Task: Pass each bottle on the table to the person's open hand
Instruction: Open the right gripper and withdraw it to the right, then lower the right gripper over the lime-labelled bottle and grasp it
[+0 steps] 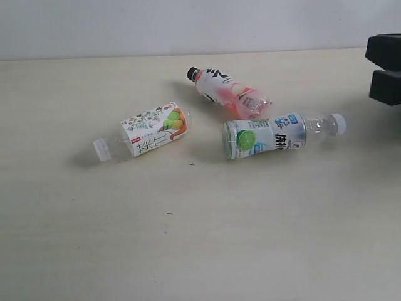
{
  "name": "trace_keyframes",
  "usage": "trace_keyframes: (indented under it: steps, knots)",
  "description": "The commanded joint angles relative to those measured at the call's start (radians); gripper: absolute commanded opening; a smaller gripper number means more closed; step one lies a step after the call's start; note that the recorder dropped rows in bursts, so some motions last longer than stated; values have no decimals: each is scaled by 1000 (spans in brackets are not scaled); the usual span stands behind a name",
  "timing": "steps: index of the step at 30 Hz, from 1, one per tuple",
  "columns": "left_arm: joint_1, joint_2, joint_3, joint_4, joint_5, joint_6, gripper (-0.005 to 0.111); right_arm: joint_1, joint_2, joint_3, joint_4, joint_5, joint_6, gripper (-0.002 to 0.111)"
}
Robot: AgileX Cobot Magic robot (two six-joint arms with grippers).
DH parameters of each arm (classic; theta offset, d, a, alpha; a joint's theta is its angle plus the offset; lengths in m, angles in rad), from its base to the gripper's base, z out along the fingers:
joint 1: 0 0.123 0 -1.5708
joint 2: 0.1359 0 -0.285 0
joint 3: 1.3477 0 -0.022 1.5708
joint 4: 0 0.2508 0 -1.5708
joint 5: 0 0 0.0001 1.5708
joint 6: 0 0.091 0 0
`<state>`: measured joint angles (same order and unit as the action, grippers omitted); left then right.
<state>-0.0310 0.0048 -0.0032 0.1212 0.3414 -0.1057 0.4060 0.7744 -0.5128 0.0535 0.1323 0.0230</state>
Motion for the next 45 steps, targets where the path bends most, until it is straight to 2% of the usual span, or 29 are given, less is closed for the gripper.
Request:
trace_keyframes:
  steps: [1, 10, 19, 26, 35, 38, 45]
  knots:
    - [3, -5, 3, 5, -7, -4, 3, 1, -98, 7, 0, -7, 8, 0]
    - [3, -5, 3, 5, -7, -4, 3, 1, -252, 7, -1, 7, 24, 0]
    - [3, -5, 3, 5, -7, -4, 3, 94, -327, 18, -15, 31, 2, 0]
    - [3, -5, 3, 5, -7, -4, 3, 94, -296, 123, -15, -145, 4, 0]
    - [3, -5, 3, 5, -7, -4, 3, 94, -141, 117, -8, -278, -49, 0]
    - [3, -5, 3, 5, -7, -4, 3, 94, -33, 35, -7, -163, -64, 0]
    - [3, -5, 3, 5, -7, -4, 3, 94, 361, -324, -62, 316, -135, 0]
